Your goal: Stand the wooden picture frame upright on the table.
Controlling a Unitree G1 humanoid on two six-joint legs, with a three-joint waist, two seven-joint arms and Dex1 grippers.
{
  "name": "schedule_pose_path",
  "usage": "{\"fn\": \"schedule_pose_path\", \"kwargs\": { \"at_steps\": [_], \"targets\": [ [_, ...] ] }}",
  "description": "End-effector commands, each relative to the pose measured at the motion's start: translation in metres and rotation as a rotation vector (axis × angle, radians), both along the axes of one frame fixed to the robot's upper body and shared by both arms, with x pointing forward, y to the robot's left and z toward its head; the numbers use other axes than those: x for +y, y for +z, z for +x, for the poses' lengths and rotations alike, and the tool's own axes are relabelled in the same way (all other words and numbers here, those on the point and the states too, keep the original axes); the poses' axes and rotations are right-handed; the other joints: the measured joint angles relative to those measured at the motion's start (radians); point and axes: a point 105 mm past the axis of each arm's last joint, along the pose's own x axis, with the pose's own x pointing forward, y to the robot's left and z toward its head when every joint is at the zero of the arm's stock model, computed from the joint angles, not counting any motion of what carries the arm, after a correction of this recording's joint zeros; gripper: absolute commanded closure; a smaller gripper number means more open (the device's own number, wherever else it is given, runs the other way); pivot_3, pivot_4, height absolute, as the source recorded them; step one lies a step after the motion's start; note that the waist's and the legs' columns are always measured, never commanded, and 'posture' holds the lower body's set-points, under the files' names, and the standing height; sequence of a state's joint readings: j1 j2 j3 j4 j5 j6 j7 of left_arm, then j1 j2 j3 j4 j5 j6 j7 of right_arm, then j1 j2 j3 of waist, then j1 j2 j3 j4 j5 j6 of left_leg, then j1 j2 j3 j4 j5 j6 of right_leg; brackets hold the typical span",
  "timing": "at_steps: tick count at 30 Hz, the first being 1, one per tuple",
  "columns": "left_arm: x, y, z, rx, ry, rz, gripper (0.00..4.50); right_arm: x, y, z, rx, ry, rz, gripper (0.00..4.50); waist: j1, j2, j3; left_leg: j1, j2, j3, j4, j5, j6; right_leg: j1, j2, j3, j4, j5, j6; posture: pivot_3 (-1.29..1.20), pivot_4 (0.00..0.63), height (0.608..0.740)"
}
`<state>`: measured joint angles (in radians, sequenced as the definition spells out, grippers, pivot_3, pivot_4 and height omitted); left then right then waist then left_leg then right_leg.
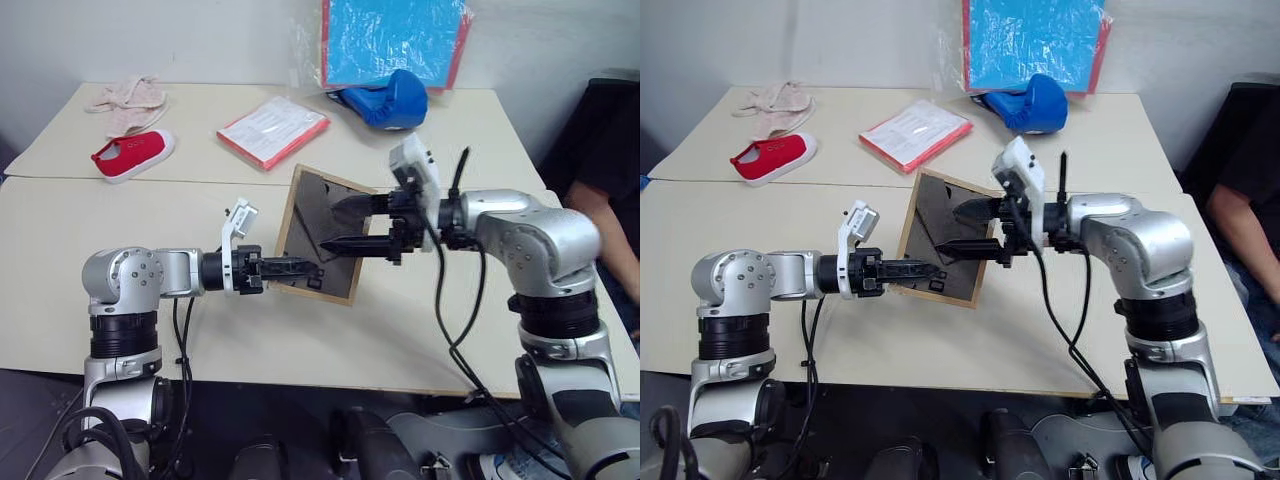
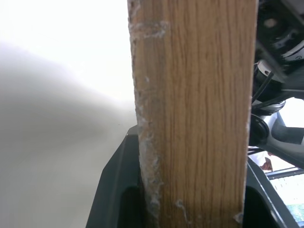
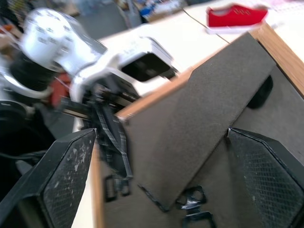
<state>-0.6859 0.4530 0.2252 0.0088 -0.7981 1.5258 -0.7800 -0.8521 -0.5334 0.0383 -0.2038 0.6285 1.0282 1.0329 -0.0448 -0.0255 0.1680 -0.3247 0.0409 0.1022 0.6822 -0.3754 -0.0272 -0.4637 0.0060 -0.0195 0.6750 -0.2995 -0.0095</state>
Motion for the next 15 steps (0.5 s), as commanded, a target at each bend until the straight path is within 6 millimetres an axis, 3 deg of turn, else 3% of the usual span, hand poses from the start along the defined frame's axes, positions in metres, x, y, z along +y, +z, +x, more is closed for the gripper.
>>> {"fn": "schedule_pose_path", "kwargs": {
  "at_steps": [1, 5, 10, 13, 15],
  "targets": [
    [-0.005, 0.018, -0.002, -0.095, -0.039, -0.028, 3.27, 0.003, 0.001, -0.003, -0.029, 0.022, -0.010, 0.00, -0.003, 0.000, 0.000, 0.000, 0.000, 0.000, 0.000, 0.000, 0.000, 0.000, 0.000, 0.000, 0.000, 0.000, 0.000, 0.00, 0.150, 0.740],
    [-0.005, 0.018, -0.004, -0.099, -0.047, -0.028, 3.27, -0.004, -0.003, 0.009, -0.039, -0.032, -0.027, 0.00, -0.008, 0.000, 0.000, 0.000, 0.000, 0.000, 0.000, 0.000, 0.000, 0.000, 0.000, 0.000, 0.000, 0.000, 0.000, 0.00, 0.150, 0.740],
    [-0.009, 0.021, -0.004, -0.109, -0.071, -0.033, 3.27, 0.003, -0.011, 0.023, -0.041, -0.086, -0.039, 0.00, -0.009, 0.000, 0.000, 0.000, 0.000, 0.000, 0.000, 0.000, 0.000, 0.000, 0.000, 0.000, 0.000, 0.000, 0.000, 0.00, 0.150, 0.740],
    [-0.011, 0.022, -0.003, -0.111, -0.073, -0.031, 3.27, 0.009, -0.009, 0.017, -0.036, -0.046, -0.018, 0.00, -0.009, 0.000, 0.000, 0.000, 0.000, 0.000, 0.000, 0.000, 0.000, 0.000, 0.000, 0.000, 0.000, 0.000, 0.000, 0.00, 0.150, 0.740],
    [-0.010, 0.022, -0.002, -0.110, -0.068, -0.028, 3.27, 0.014, -0.003, -0.001, -0.026, 0.057, 0.007, 0.00, -0.007, 0.000, 0.000, 0.000, 0.000, 0.000, 0.000, 0.000, 0.000, 0.000, 0.000, 0.000, 0.000, 0.000, 0.000, 0.00, 0.150, 0.740]
  ]
}}
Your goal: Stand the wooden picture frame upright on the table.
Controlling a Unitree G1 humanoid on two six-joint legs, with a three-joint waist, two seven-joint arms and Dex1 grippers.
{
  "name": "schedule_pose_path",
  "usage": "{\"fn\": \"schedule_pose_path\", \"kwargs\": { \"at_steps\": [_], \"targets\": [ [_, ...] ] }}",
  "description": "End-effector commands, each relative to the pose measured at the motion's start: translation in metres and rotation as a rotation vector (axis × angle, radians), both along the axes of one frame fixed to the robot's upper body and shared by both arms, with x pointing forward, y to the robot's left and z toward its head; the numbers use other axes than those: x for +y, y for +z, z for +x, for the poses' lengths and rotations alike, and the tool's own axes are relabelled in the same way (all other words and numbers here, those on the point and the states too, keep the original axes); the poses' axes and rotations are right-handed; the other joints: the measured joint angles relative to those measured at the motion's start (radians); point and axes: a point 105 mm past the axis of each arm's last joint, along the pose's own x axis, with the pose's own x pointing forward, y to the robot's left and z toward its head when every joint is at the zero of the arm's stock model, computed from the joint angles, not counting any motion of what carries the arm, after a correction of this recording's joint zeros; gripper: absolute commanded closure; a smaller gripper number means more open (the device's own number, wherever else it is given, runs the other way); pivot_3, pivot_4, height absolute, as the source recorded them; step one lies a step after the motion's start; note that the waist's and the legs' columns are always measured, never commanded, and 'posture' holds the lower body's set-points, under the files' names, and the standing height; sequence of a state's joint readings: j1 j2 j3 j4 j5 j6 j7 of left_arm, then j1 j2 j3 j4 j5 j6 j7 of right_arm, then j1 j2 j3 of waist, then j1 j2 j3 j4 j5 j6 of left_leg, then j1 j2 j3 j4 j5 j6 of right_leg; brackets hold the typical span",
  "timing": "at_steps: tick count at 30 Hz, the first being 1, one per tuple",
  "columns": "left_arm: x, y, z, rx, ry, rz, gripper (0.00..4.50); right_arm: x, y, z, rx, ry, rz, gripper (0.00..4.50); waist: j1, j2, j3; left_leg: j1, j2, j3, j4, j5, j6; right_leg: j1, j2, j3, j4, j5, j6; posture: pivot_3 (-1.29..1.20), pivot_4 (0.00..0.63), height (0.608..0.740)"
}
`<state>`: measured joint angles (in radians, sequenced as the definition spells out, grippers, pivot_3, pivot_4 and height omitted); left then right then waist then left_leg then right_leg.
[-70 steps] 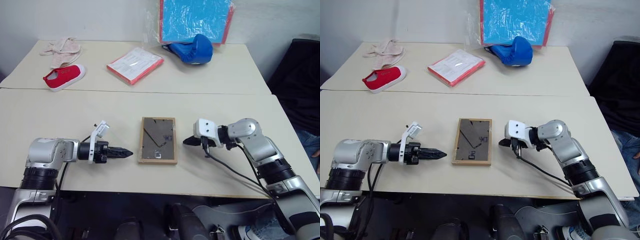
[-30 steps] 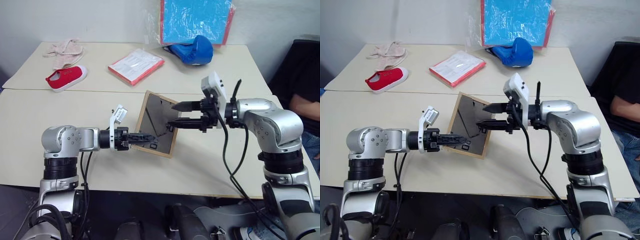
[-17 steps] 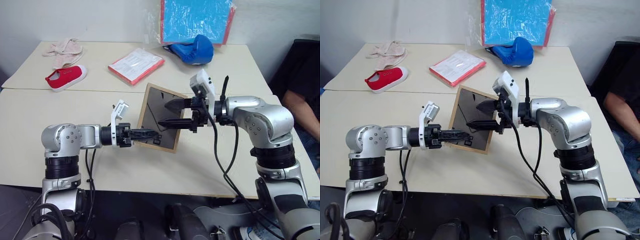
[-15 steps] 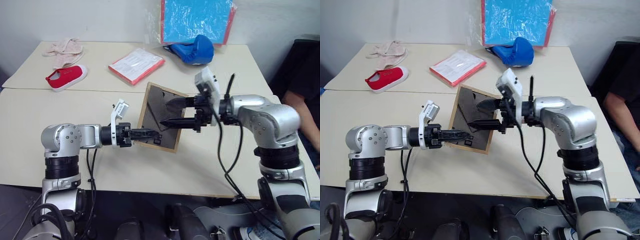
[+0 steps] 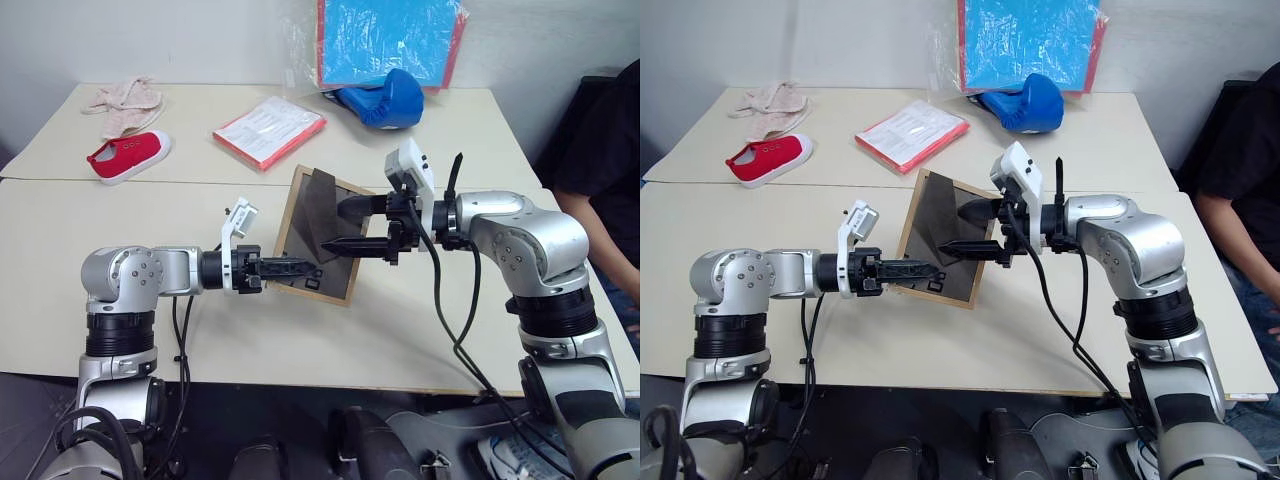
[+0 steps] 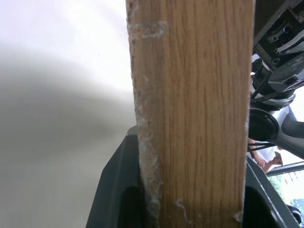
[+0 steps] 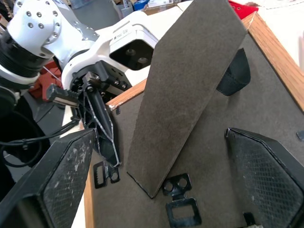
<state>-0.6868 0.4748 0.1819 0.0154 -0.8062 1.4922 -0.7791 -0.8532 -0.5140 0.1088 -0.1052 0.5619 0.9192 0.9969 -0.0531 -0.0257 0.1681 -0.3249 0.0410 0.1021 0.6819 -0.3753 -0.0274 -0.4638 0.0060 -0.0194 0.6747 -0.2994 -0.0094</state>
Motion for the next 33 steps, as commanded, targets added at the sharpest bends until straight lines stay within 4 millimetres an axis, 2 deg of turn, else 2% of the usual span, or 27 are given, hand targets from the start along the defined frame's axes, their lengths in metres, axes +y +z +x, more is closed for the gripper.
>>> {"fn": "schedule_pose_path", "kwargs": {
  "at_steps": [1, 3, 5, 9, 11, 13, 14, 16, 19, 23, 25, 27, 30, 33],
  "targets": [
    [-0.008, 0.024, -0.001, -0.095, -0.056, -0.053, 3.27, 0.010, 0.016, -0.033, -0.003, 0.180, 0.047, 0.00, 0.002, 0.000, 0.000, 0.000, 0.000, 0.000, 0.000, 0.000, 0.000, 0.000, 0.000, 0.000, 0.000, 0.000, 0.000, 0.00, 0.150, 0.740],
    [-0.006, 0.022, 0.002, -0.092, -0.043, -0.047, 3.27, 0.008, 0.022, -0.052, 0.023, 0.267, 0.071, 0.00, 0.002, 0.000, 0.000, -0.001, 0.000, -0.001, 0.000, 0.000, 0.000, 0.000, 0.000, -0.001, -0.001, 0.000, 0.000, 0.00, 0.150, 0.740],
    [-0.004, 0.021, 0.005, -0.091, -0.033, -0.043, 3.27, 0.004, 0.022, -0.056, 0.017, 0.266, 0.055, 0.00, 0.004, 0.000, 0.000, -0.002, 0.000, -0.002, 0.000, 0.000, 0.000, 0.000, 0.000, -0.002, -0.001, 0.000, 0.000, 0.00, 0.150, 0.740],
    [-0.002, 0.022, 0.009, -0.085, -0.024, -0.047, 3.27, -0.013, 0.014, -0.030, -0.069, 0.071, -0.031, 0.00, 0.002, 0.000, 0.000, -0.002, 0.000, -0.003, 0.000, 0.000, 0.000, 0.000, 0.000, -0.002, -0.002, 0.000, 0.000, 0.00, 0.150, 0.740],
    [-0.001, 0.022, 0.009, -0.084, -0.028, -0.049, 3.27, -0.027, 0.009, -0.009, -0.218, -0.060, -0.120, 0.00, 0.001, 0.000, 0.000, -0.002, 0.000, -0.003, 0.000, 0.000, 0.000, 0.000, 0.000, -0.002, -0.002, 0.000, 0.000, 0.00, 0.150, 0.740],
    [-0.002, 0.023, 0.008, -0.084, -0.035, -0.050, 3.27, -0.053, 0.002, 0.012, -0.443, -0.179, -0.268, 0.00, 0.004, -0.001, 0.001, -0.003, 0.000, -0.003, 0.000, 0.000, 0.000, 0.000, 0.000, -0.002, -0.003, 0.000, 0.000, 0.00, 0.150, 0.740],
    [-0.002, 0.024, 0.008, -0.084, -0.037, -0.050, 3.27, -0.060, 0.000, 0.016, -0.520, -0.189, -0.315, 0.00, 0.005, -0.001, 0.001, -0.003, 0.000, -0.003, 0.000, 0.000, 0.000, 0.000, 0.000, -0.002, -0.003, 0.000, 0.000, 0.00, 0.150, 0.740],
    [-0.002, 0.024, 0.007, -0.087, -0.042, -0.046, 3.27, -0.071, -0.002, 0.017, -0.570, -0.191, -0.330, 0.00, 0.007, -0.002, 0.001, -0.004, -0.001, -0.003, 0.000, 0.000, 0.001, -0.001, 0.000, -0.002, -0.005, 0.001, 0.001, 0.00, 0.150, 0.740],
    [0.000, 0.026, 0.005, -0.086, -0.044, -0.043, 3.27, -0.087, -0.007, 0.019, -0.811, -0.197, -0.401, 0.00, 0.007, -0.002, 0.001, -0.005, -0.001, -0.003, -0.001, 0.000, 0.001, -0.001, 0.001, -0.002, -0.006, 0.001, 0.002, 0.00, 0.150, 0.740],
    [0.002, 0.028, 0.006, -0.085, -0.042, -0.040, 3.27, -0.078, -0.017, 0.018, -1.259, -0.095, -0.491, 0.00, 0.002, -0.002, 0.001, -0.004, -0.001, -0.003, 0.000, 0.000, 0.001, -0.001, 0.001, -0.002, -0.006, 0.001, 0.002, 0.00, 0.150, 0.740],
    [0.001, 0.032, 0.007, -0.080, -0.046, -0.049, 3.27, -0.061, -0.008, 0.017, -1.511, -0.070, -0.455, 0.00, -0.004, -0.002, 0.002, -0.004, -0.001, -0.002, 0.000, 0.000, 0.000, -0.001, 0.001, -0.001, -0.005, 0.001, 0.002, 0.00, 0.150, 0.740],
    [0.001, 0.034, 0.007, -0.077, -0.052, -0.055, 3.27, -0.046, -0.001, 0.014, -1.679, -0.052, -0.390, 0.00, -0.008, -0.002, 0.002, -0.003, -0.001, 0.000, 0.000, 0.001, 0.000, -0.001, 0.001, 0.001, -0.003, 0.001, 0.002, 0.00, 0.150, 0.740],
    [-0.001, 0.035, 0.006, -0.076, -0.059, -0.052, 3.27, -0.030, 0.001, 0.016, -1.801, -0.037, -0.319, 0.00, -0.007, -0.002, 0.002, -0.001, 0.000, 0.001, 0.000, 0.001, -0.001, -0.001, 0.002, 0.001, -0.001, 0.000, 0.001, 0.00, 0.150, 0.740],
    [-0.002, 0.037, 0.006, -0.067, -0.070, -0.064, 3.27, -0.020, -0.004, 0.027, -1.861, -0.037, -0.339, 0.00, -0.003, -0.002, 0.002, -0.001, 0.000, 0.001, -0.001, 0.001, -0.001, -0.001, 0.001, 0.002, -0.001, 0.000, 0.000, 0.00, 0.150, 0.740]
  ]
}}
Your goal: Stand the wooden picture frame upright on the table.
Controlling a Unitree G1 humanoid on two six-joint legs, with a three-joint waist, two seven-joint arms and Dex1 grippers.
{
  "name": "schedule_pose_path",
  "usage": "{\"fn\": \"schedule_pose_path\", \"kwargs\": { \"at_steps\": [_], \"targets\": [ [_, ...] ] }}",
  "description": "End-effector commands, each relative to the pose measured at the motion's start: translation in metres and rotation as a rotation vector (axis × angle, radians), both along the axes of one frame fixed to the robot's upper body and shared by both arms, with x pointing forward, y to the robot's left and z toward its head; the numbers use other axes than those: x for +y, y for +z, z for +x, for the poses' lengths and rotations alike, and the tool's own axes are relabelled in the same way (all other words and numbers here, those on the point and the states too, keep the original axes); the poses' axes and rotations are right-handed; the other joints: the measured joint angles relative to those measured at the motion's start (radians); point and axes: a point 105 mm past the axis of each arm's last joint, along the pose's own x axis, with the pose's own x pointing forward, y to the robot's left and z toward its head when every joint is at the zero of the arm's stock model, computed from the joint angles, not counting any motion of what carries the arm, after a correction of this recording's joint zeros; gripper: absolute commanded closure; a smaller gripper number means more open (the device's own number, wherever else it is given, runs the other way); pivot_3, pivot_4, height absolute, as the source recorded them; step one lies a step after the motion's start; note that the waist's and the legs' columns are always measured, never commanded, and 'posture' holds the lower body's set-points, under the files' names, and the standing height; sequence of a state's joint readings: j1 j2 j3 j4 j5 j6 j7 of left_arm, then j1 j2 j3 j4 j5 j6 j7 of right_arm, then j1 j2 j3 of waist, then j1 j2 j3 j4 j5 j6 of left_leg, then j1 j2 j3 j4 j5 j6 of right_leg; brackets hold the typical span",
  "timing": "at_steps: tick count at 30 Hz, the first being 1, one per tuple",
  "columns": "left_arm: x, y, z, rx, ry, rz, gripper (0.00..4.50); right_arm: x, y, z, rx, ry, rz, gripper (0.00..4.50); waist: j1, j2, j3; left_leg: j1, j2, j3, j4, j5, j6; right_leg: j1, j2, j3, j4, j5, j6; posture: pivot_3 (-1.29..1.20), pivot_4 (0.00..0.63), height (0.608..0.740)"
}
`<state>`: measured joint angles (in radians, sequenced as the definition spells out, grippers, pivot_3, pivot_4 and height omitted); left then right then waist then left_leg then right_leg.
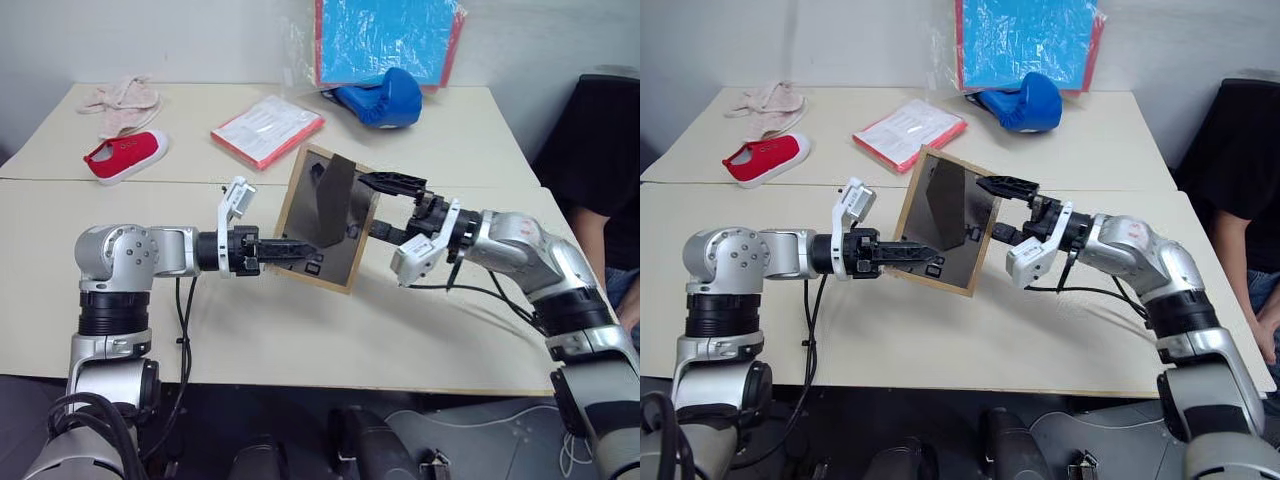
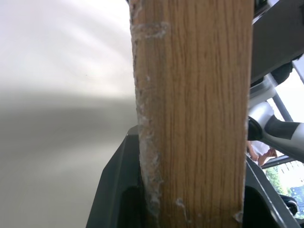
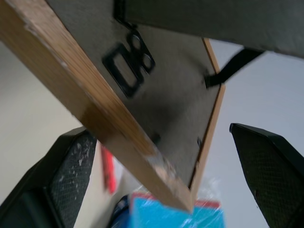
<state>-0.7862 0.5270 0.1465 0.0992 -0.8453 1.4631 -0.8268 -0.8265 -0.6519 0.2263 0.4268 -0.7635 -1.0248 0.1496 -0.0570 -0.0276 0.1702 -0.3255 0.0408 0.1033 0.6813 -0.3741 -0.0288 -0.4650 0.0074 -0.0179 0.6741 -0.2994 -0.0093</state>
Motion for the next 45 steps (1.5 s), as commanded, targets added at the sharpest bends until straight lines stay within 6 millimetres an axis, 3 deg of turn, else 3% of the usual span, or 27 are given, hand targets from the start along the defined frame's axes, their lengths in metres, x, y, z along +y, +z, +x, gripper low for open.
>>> {"fn": "schedule_pose_path", "kwargs": {
  "at_steps": [1, 2, 7, 9, 14, 19, 21, 23, 25, 27, 30, 32, 39, 44, 45],
  "targets": [
    [-0.002, 0.013, -0.002, -0.024, -0.028, -0.034, 3.27, 0.014, 0.006, 0.006, -0.120, 0.038, 0.023, 0.37, -0.001, 0.000, 0.000, 0.000, 0.000, 0.000, 0.000, 0.000, 0.000, 0.000, 0.000, 0.000, 0.000, 0.000, 0.000, 0.00, 0.150, 0.740],
    [-0.002, 0.013, -0.002, -0.025, -0.027, -0.032, 3.27, 0.015, 0.007, 0.007, -0.147, 0.044, 0.035, 0.52, -0.001, 0.000, 0.000, 0.000, 0.000, 0.001, 0.000, 0.000, 0.000, 0.000, 0.000, 0.000, 0.000, 0.000, 0.000, 0.00, 0.150, 0.740],
    [0.006, 0.014, -0.003, -0.018, -0.010, -0.029, 3.27, 0.013, 0.014, 0.007, -0.223, 0.083, 0.067, 2.20, -0.001, 0.000, 0.000, 0.000, 0.000, 0.001, 0.000, 0.000, 0.000, 0.000, 0.000, 0.001, 0.001, 0.000, -0.001, 0.00, 0.150, 0.740],
    [0.013, 0.012, -0.003, -0.010, 0.010, -0.023, 3.27, 0.011, 0.014, 0.007, -0.223, 0.093, 0.064, 2.57, -0.004, 0.000, 0.000, 0.000, 0.000, 0.001, 0.000, 0.000, 0.000, 0.000, 0.000, 0.001, 0.001, 0.000, -0.001, 0.00, 0.150, 0.740],
    [0.044, 0.017, -0.004, -0.039, 0.105, -0.011, 1.69, 0.010, 0.018, 0.004, -0.208, 0.135, 0.071, 3.26, -0.008, 0.000, 0.000, 0.003, 0.000, 0.002, -0.001, 0.000, -0.001, 0.001, 0.001, 0.002, 0.002, 0.000, -0.001, 0.00, 0.150, 0.740],
    [0.092, 0.034, -0.012, -0.207, 0.273, 0.057, 0.03, 0.008, 0.018, 0.004, -0.126, 0.156, 0.079, 3.26, -0.026, -0.002, 0.001, 0.003, 0.000, 0.003, -0.002, 0.000, 0.000, 0.000, 0.000, 0.003, 0.002, 0.000, -0.001, 0.00, 0.150, 0.740],
    [0.105, 0.045, -0.026, -0.330, 0.296, 0.081, 0.00, 0.007, 0.012, 0.006, 0.027, 0.167, 0.135, 3.26, -0.033, -0.002, 0.002, 0.004, 0.000, 0.003, -0.002, 0.000, 0.000, 0.000, 0.000, 0.003, 0.002, 0.000, -0.001, 0.00, 0.150, 0.740],
    [0.110, 0.053, -0.044, -0.461, 0.306, 0.103, 0.00, 0.010, 0.001, 0.017, 0.358, 0.087, 0.270, 3.26, -0.038, -0.005, 0.002, 0.005, 0.000, 0.004, -0.003, 0.000, 0.000, 0.001, 0.001, 0.004, 0.002, -0.001, -0.001, 0.00, 0.150, 0.740],
    [0.108, 0.050, -0.054, -0.564, 0.318, 0.153, 0.00, 0.011, -0.008, 0.019, 0.849, 0.094, 0.430, 3.26, -0.028, -0.006, 0.003, 0.008, 0.001, 0.003, -0.004, 0.000, 0.000, 0.005, 0.001, 0.003, 0.002, -0.001, -0.001, 0.00, 0.150, 0.740],
    [0.106, 0.045, -0.058, -0.621, 0.349, 0.194, 0.00, 0.015, -0.012, 0.001, 1.300, 0.217, 0.484, 3.26, -0.018, -0.004, 0.004, 0.006, 0.002, 0.000, -0.001, 0.000, 0.000, 0.005, 0.001, 0.002, 0.003, -0.001, -0.001, 0.00, 0.150, 0.740],
    [0.104, 0.038, -0.059, -0.669, 0.398, 0.219, 0.00, 0.015, -0.003, -0.008, 1.700, 0.322, 0.613, 3.26, 0.004, -0.002, 0.005, 0.004, 0.002, -0.002, 0.001, -0.002, 0.003, 0.004, -0.001, 0.000, 0.002, 0.000, 0.000, 0.00, 0.150, 0.740],
    [0.102, 0.034, -0.058, -0.693, 0.419, 0.237, 0.00, 0.017, -0.011, -0.007, 1.870, 0.308, 0.657, 3.26, 0.007, -0.002, 0.005, 0.003, 0.002, -0.003, 0.001, -0.002, 0.004, 0.004, -0.001, -0.001, 0.001, 0.000, 0.000, 0.00, 0.150, 0.740],
    [0.092, 0.032, -0.053, -0.726, 0.426, 0.215, 0.00, 0.029, -0.058, 0.000, 1.999, 0.163, 0.702, 3.26, 0.005, -0.004, 0.004, 0.000, 0.002, -0.004, -0.004, -0.002, 0.004, 0.003, -0.001, -0.003, -0.006, 0.000, 0.000, 0.00, 0.150, 0.740],
    [0.088, 0.035, -0.045, -0.736, 0.419, 0.205, 0.00, 0.034, -0.072, -0.003, 1.930, 0.147, 0.670, 3.26, 0.004, -0.005, 0.004, -0.002, 0.001, -0.005, -0.001, -0.002, 0.004, 0.002, -0.001, -0.003, -0.006, 0.001, 0.001, 0.00, 0.150, 0.740],
    [0.088, 0.034, -0.044, -0.732, 0.412, 0.203, 0.00, 0.033, -0.072, -0.005, 1.930, 0.146, 0.659, 2.91, 0.003, -0.005, 0.004, -0.002, 0.001, -0.005, -0.001, -0.002, 0.004, 0.002, -0.001, -0.003, -0.006, 0.001, 0.001, 0.00, 0.150, 0.740]
  ]
}}
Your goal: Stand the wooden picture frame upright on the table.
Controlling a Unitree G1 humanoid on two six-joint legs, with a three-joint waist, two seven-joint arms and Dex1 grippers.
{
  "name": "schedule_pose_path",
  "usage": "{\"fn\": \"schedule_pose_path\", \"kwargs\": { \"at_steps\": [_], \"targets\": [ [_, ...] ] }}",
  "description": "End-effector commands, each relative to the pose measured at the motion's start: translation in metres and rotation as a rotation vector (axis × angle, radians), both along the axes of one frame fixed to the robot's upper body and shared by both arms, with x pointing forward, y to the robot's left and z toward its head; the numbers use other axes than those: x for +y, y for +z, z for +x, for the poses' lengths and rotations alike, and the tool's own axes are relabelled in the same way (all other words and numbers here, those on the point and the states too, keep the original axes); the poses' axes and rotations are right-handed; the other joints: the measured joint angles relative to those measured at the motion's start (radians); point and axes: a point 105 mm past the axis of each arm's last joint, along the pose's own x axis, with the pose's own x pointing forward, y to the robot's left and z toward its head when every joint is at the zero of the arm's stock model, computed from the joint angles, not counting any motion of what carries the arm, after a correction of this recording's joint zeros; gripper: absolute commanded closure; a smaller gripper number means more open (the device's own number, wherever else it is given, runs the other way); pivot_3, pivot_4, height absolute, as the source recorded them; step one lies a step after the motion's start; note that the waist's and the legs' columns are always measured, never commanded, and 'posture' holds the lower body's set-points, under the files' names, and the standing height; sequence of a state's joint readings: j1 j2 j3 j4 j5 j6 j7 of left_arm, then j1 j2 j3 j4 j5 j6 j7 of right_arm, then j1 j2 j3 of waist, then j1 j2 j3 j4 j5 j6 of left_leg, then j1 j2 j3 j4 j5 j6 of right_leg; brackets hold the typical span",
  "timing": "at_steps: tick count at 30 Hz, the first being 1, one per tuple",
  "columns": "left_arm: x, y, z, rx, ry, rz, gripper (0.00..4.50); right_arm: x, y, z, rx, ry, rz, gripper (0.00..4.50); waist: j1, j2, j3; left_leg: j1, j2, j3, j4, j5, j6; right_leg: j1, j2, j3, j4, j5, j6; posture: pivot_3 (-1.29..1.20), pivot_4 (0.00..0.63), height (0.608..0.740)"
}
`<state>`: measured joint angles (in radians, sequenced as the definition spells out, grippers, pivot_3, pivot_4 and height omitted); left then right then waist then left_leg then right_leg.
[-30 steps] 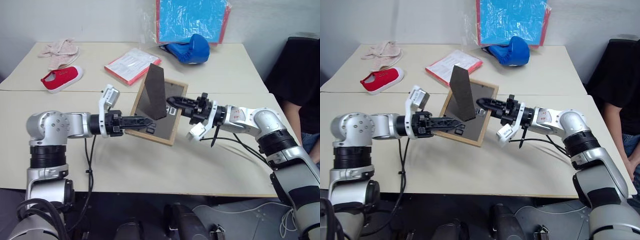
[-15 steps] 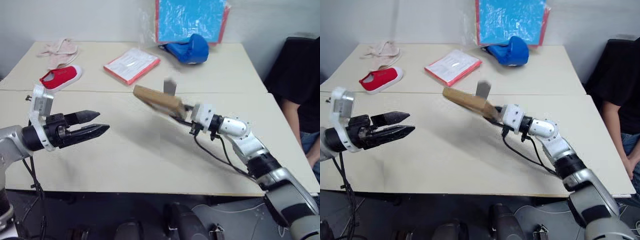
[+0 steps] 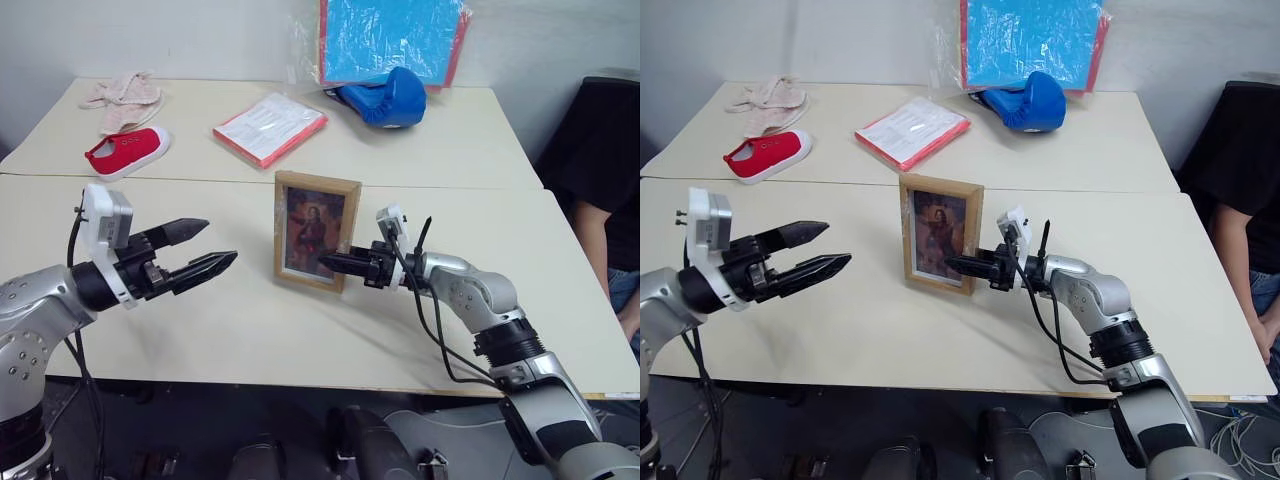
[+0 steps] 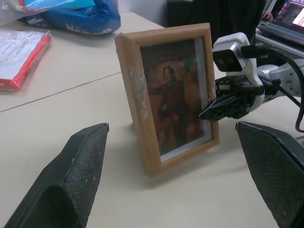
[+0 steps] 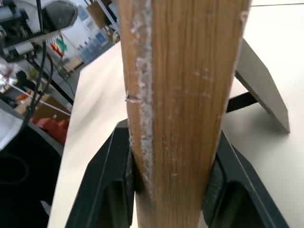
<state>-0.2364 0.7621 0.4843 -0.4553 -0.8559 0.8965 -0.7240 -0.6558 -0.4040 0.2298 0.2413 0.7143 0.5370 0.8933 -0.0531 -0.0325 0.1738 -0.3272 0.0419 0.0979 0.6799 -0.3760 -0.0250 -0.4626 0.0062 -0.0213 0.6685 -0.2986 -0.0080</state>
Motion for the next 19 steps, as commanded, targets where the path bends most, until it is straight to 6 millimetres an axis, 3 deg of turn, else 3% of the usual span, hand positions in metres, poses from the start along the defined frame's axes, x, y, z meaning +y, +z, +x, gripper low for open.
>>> {"fn": "schedule_pose_path", "kwargs": {
  "at_steps": [1, 5, 7, 9, 14, 19],
  "targets": [
    [-0.001, 0.005, 0.003, -0.025, -0.013, 0.001, 0.00, -0.004, 0.004, -0.004, -0.053, 0.010, -0.004, 2.55, 0.000, 0.000, 0.000, 0.000, 0.000, 0.000, 0.000, 0.000, 0.000, 0.000, 0.000, 0.000, 0.000, 0.000, 0.000, 0.00, 0.150, 0.740],
    [0.000, 0.003, 0.007, -0.008, -0.027, 0.001, 0.00, -0.019, 0.012, -0.014, -0.105, 0.043, -0.059, 1.39, 0.001, 0.000, 0.000, -0.001, 0.000, 0.000, 0.000, 0.000, 0.000, -0.001, 0.000, 0.000, 0.000, 0.000, 0.000, 0.00, 0.150, 0.740],
    [0.001, 0.002, 0.009, 0.001, -0.038, 0.011, 0.00, -0.042, 0.022, -0.016, -0.139, 0.045, -0.138, 0.60, 0.004, 0.001, 0.000, -0.002, 0.000, 0.000, 0.000, 0.000, 0.000, -0.001, 0.000, -0.001, -0.001, 0.000, 0.000, 0.00, 0.150, 0.740],
    [0.003, 0.000, 0.010, 0.004, -0.045, 0.028, 0.00, -0.067, 0.036, -0.020, -0.158, 0.063, -0.210, 0.09, 0.007, 0.001, 0.000, -0.002, 0.000, -0.001, 0.000, 0.000, 0.001, -0.001, 0.000, -0.001, -0.002, 0.000, 0.000, 0.00, 0.150, 0.740],
    [0.011, 0.004, 0.014, -0.012, -0.054, 0.064, 0.00, -0.124, 0.067, -0.045, -0.138, 0.159, -0.353, 0.09, 0.019, 0.004, 0.003, -0.003, 0.000, -0.001, 0.000, -0.001, 0.003, -0.001, 0.000, -0.001, -0.005, 0.000, 0.001, 0.00, 0.150, 0.740],
    [0.015, 0.009, 0.018, -0.038, -0.061, 0.107, 0.00, -0.133, 0.072, -0.049, -0.128, 0.153, -0.353, 0.09, 0.016, 0.004, 0.002, -0.002, 0.000, -0.001, -0.001, -0.001, 0.003, 0.000, 0.001, -0.001, -0.006, 0.001, 0.001, 0.00, 0.150, 0.740]
  ]
}}
